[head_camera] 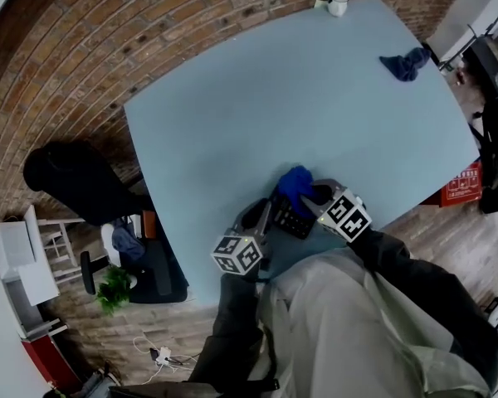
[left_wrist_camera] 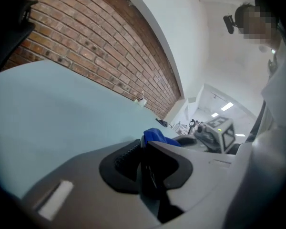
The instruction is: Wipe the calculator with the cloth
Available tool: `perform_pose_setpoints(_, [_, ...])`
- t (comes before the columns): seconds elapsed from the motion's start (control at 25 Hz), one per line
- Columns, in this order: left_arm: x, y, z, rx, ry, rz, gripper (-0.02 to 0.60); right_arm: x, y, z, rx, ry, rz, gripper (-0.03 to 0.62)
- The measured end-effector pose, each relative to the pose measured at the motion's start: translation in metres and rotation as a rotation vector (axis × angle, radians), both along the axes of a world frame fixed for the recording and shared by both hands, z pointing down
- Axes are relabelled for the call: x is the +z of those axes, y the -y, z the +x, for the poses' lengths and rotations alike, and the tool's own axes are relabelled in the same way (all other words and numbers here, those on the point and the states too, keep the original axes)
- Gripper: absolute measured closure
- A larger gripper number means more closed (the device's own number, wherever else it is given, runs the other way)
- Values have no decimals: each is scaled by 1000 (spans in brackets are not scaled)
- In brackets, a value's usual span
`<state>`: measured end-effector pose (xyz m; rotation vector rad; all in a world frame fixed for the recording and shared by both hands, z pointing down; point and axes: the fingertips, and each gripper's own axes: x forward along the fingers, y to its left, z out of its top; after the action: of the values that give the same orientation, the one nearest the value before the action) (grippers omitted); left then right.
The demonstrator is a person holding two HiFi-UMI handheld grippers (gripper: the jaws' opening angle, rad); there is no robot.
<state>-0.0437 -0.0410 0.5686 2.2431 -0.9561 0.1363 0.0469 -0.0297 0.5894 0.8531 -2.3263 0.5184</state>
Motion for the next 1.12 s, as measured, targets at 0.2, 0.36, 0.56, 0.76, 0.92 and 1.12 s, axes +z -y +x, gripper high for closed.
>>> perform_pose_setpoints(0.2, [-11,-2,0,-101,-50,-6,532,-13,-61,-59,-325,-15,40,526])
perform_pose_setpoints(0.36, [-45,-17,10,-28,97,184,535,-31,-20,-17,-29,155,1,528])
perform_pose_setpoints(0.56, [-68,-26,30,49,280,383,535,-101,6,-25,3,342,74,528])
perform_pose_setpoints(0.76, [-78,-41,46,107,375,500,535,-102,4,-28,-125,197,112,530])
perform_pose_setpoints(0.92, [-65,-46,37,78,346,431,534,-36,21,19,40,200,-96,530])
perform_pose_setpoints(1.12, [-40,-31,7,-113,180,230,532,14,-56,13,-43,147,-287,530])
